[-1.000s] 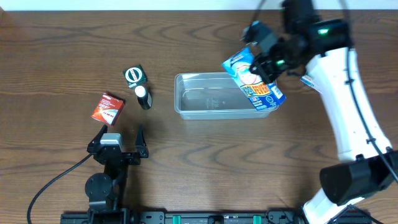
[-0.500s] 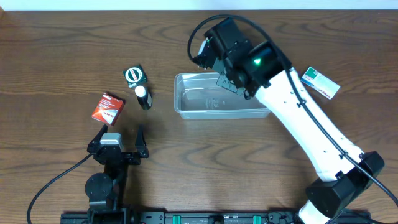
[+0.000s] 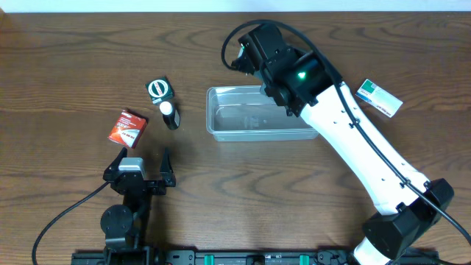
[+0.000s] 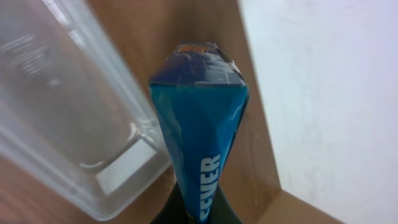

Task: Pack container
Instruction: 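Lift the blue box and carry it over the clear container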

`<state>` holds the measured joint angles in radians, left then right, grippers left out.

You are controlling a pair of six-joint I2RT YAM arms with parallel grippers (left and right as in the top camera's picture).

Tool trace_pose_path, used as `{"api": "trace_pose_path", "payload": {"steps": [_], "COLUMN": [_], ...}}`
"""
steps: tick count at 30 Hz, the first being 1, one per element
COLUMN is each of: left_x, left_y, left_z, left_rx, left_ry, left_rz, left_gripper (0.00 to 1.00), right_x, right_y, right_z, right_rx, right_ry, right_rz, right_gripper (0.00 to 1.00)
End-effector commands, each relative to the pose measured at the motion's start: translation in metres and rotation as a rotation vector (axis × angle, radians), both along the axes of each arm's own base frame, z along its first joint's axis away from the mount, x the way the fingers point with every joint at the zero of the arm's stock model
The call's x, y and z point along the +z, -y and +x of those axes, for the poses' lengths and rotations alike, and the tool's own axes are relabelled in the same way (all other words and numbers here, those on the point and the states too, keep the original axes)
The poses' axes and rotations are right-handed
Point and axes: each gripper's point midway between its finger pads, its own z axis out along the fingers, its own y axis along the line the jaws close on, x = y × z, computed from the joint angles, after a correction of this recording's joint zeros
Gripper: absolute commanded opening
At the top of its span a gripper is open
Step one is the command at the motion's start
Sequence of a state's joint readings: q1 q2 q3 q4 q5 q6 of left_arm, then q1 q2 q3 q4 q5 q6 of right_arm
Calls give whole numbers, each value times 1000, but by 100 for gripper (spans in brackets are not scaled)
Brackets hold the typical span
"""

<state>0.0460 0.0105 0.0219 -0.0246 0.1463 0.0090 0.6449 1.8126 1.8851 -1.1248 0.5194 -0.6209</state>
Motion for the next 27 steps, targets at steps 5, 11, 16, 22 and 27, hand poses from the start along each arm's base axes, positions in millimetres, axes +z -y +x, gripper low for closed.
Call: {"api": "trace_pose_path", "payload": {"steps": [5, 11, 16, 22, 27], "left_x": [-16, -16, -16, -16, -16], "left_y": [0, 0, 0, 0, 0], "left_z": [-1, -1, -1, -1, -1], "left_rx": [-2, -2, -2, -2, -2], "left_ry": [-46, -46, -46, -46, -46], "left_rz": [14, 14, 14, 14, 14], "left_gripper": [98, 98, 98, 98, 98], "right_x": [-46, -74, -92, -115, -125], "right_y": [-15, -32, -33, -24, -22], "right_z": [-24, -34, -33, -32, -36], "right_rx": [233, 365, 397, 389, 405], "right_ry": [-161, -232, -242, -260, -292], "right_rz": [-65, -33, -36, -39, -21], "right_gripper": [1, 1, 1, 1, 1]}}
